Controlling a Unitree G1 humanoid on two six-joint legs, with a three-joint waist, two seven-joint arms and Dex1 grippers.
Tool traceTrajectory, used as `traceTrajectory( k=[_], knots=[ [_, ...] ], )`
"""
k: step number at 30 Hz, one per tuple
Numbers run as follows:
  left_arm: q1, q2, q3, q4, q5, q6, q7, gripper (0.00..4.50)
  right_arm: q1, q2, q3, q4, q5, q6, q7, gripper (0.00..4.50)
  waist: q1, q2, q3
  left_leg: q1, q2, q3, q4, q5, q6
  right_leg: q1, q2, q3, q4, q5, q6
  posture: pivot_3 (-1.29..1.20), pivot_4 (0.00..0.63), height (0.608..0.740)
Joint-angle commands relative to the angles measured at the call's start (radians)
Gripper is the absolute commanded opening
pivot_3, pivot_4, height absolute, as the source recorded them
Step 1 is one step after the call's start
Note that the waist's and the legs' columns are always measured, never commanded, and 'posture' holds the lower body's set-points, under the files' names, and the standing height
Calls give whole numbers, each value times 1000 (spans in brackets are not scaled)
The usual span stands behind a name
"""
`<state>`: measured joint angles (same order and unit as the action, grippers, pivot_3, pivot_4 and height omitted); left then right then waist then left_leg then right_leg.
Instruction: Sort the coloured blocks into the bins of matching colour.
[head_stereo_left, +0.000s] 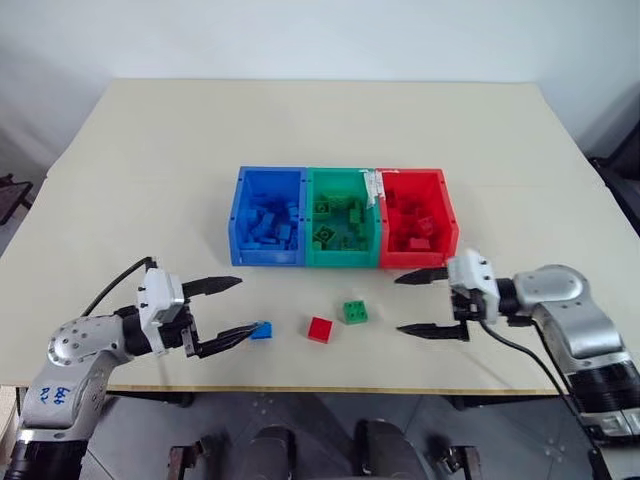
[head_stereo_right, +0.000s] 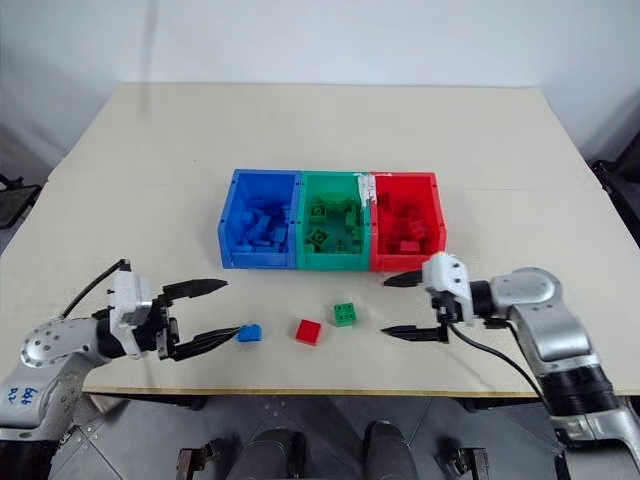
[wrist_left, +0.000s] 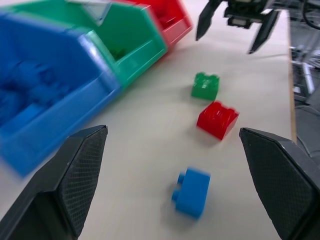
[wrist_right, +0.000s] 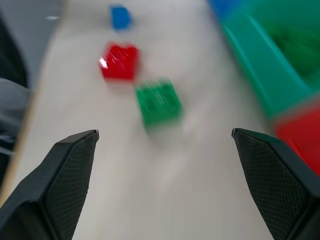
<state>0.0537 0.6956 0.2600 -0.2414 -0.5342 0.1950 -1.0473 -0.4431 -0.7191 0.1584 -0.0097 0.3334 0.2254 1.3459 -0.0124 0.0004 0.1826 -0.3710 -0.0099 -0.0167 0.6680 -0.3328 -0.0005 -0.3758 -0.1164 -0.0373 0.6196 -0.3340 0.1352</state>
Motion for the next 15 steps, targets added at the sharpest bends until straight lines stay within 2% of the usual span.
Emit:
traceTrajectory(
  k=[1,5,6,9,15],
  knots=[
    [51,13,59,-57,-15,-19,9,4500,-35,47,73,-10,-69,22,-54,4457,5,0,0,0,0,0,0,0,0,0,0,0,0,0,0,0,150,740],
    [96,1,77,-103,-12,-17,40,4500,-73,120,125,76,-160,-36,-126,4457,12,0,0,0,0,-1,-1,0,-1,-1,0,0,-1,0,-1,0,150,740],
    [107,-2,78,-117,-13,-16,45,4500,-77,128,130,82,-169,-32,-135,4288,13,0,0,-1,-1,-1,-1,0,-1,-1,0,-1,-1,0,-1,0,150,740],
    [126,-3,77,-146,-16,-11,54,4500,-76,132,131,81,-170,-39,-126,3590,9,0,0,-1,-2,-1,-1,-1,0,-1,0,-2,0,0,-1,0,150,740],
    [118,-3,71,-148,-25,-12,48,4500,-74,114,103,58,-127,-78,-69,1555,8,0,0,-1,-1,-1,-2,-1,0,-1,1,-3,0,0,-1,0,150,740]
  ],
)
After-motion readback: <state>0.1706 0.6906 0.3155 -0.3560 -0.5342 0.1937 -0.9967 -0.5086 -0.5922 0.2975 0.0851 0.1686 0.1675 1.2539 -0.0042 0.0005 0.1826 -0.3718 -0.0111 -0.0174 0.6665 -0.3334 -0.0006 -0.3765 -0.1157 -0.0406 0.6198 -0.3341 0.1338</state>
